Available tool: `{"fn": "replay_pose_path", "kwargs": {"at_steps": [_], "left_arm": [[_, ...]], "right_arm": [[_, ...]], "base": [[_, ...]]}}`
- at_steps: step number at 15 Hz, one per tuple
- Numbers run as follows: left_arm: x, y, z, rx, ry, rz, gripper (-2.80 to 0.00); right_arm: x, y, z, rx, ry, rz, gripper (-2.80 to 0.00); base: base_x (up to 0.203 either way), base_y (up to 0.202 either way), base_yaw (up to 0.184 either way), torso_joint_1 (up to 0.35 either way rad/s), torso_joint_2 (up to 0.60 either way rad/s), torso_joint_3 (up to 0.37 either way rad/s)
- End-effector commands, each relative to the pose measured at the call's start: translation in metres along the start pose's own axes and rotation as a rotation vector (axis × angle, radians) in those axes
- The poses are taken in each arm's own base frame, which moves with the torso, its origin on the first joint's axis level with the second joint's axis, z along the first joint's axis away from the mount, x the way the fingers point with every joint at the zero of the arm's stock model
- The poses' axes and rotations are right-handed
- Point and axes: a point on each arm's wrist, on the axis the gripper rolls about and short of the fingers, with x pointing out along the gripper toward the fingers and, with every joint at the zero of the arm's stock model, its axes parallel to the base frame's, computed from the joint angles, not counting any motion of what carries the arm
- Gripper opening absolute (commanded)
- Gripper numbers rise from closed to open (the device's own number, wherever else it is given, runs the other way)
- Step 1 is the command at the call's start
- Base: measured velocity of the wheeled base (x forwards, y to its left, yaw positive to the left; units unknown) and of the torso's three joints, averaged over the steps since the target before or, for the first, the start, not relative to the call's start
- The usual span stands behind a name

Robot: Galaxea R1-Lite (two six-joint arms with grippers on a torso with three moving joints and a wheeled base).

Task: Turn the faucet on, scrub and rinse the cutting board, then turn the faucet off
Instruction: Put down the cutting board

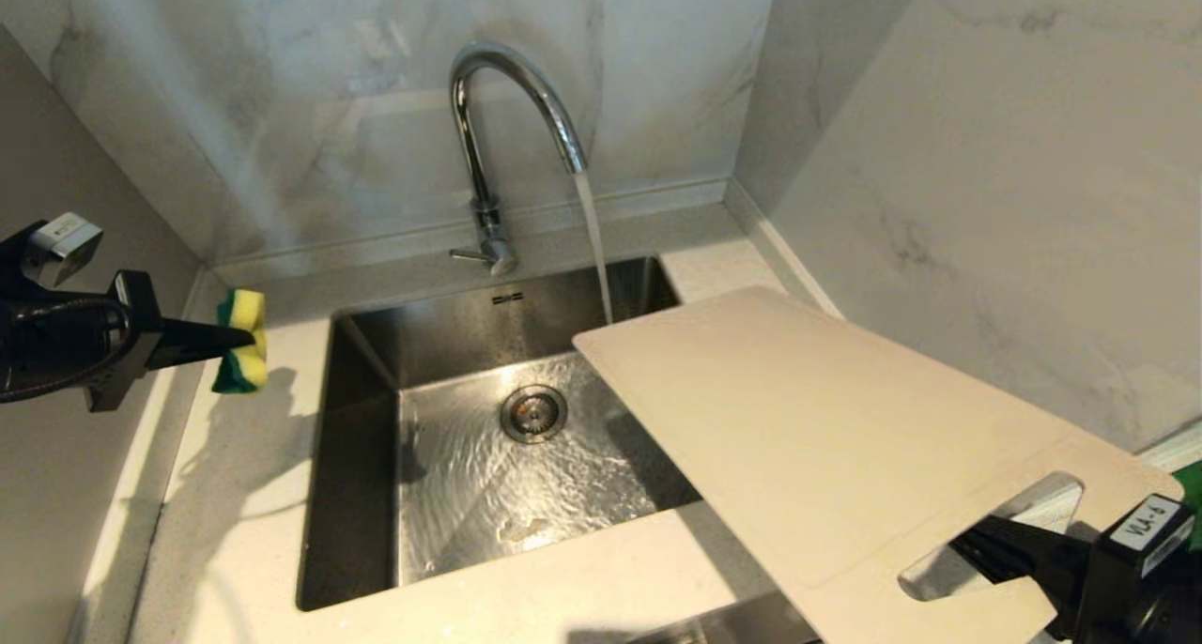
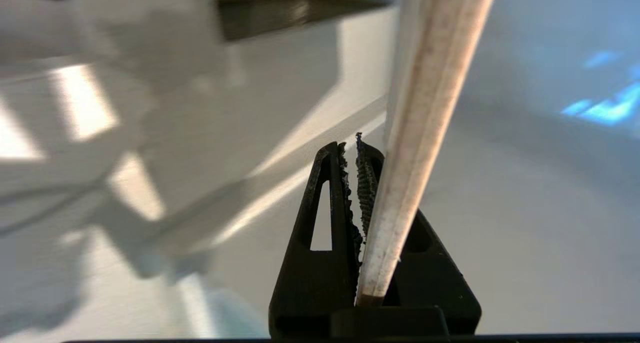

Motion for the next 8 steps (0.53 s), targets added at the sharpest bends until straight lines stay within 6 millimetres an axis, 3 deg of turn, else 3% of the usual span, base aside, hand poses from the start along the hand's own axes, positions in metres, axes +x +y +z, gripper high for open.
{"fn": "replay_pose_path", "kwargs": {"at_steps": [1, 8], "left_arm": [[0.002, 0.0, 0.0, -0.005, 0.007, -0.002, -2.8], [0.014, 0.005, 0.0, -0.013, 0.036, 0.003, -2.8]], "right_arm": [[0.008, 0.014, 0.001, 0.027, 0.015, 0.077, -2.8], [0.019, 0.037, 0.002, 0.033, 0.027, 0.203, -2.8]], "base": [[0.0, 0.0, 0.0, 0.0, 0.0, 0.0], [0.0, 0.0, 0.0, 0.0, 0.0, 0.0]]}}
